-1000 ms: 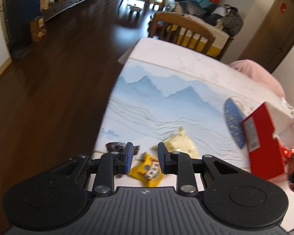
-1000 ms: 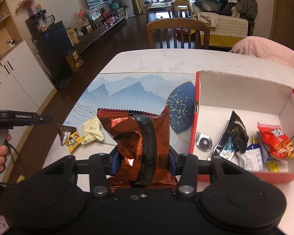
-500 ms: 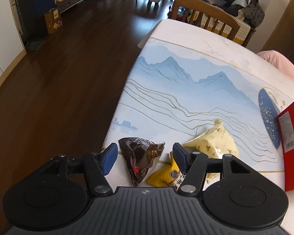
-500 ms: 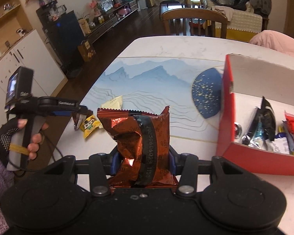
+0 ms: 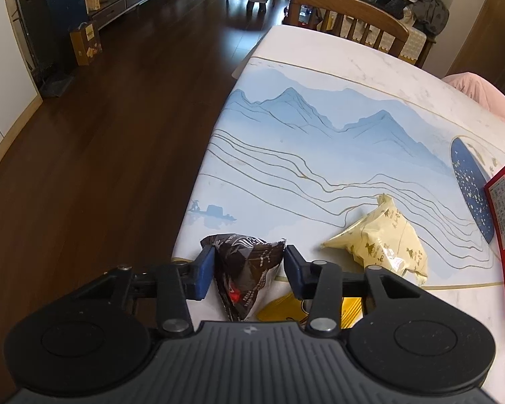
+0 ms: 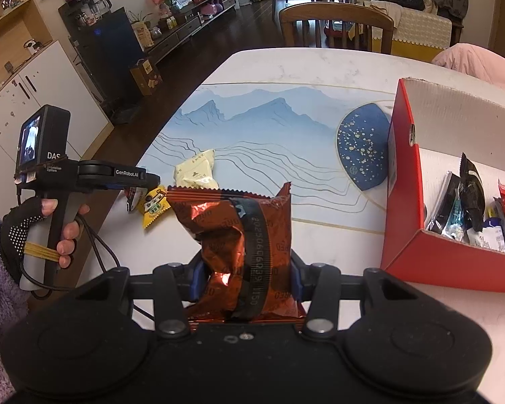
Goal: Organize snacks
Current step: 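Carry both snacks into the red box and open both tools to release them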
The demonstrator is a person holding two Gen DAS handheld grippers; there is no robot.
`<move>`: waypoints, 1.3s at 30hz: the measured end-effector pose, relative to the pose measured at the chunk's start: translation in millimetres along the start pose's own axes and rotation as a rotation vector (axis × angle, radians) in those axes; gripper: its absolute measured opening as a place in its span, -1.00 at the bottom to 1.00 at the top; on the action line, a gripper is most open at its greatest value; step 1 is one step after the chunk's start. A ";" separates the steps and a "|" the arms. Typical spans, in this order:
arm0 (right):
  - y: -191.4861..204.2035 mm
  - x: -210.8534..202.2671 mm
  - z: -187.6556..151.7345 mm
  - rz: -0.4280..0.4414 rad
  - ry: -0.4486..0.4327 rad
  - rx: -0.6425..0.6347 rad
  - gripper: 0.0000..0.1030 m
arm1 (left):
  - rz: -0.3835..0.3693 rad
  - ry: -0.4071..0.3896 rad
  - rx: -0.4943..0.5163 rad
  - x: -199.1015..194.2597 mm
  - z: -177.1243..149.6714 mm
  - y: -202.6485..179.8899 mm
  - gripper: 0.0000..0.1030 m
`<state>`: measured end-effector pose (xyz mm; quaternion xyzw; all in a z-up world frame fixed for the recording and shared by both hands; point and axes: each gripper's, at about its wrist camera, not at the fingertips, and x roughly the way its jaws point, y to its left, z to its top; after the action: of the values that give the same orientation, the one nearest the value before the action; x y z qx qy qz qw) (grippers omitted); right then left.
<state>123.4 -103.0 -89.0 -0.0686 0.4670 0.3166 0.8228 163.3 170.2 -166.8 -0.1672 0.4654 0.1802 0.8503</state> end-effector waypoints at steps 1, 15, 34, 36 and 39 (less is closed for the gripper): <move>-0.3 0.3 0.1 -0.001 0.000 0.001 -0.13 | 0.001 -0.002 -0.001 -0.3 -0.2 0.5 -0.20; -6.3 -7.4 -1.1 -0.038 -0.011 0.030 -0.14 | -0.051 -0.047 -0.053 -28.9 1.2 15.7 -0.32; -69.2 -73.3 9.3 -0.128 -0.187 0.084 -0.14 | -0.266 -0.170 0.146 -138.4 25.6 -88.3 -0.31; -83.3 -77.5 9.2 -0.147 -0.194 0.094 -0.14 | -0.285 -0.174 0.175 -142.2 25.6 -106.7 -0.31; -104.3 -83.7 9.3 -0.177 -0.207 0.101 -0.14 | -0.305 -0.181 0.225 -144.3 24.1 -138.2 -0.31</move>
<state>160.8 -219.9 -35.0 -0.0350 0.3870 0.2242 0.8937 172.5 37.8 -15.5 -0.1229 0.3737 0.0104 0.9193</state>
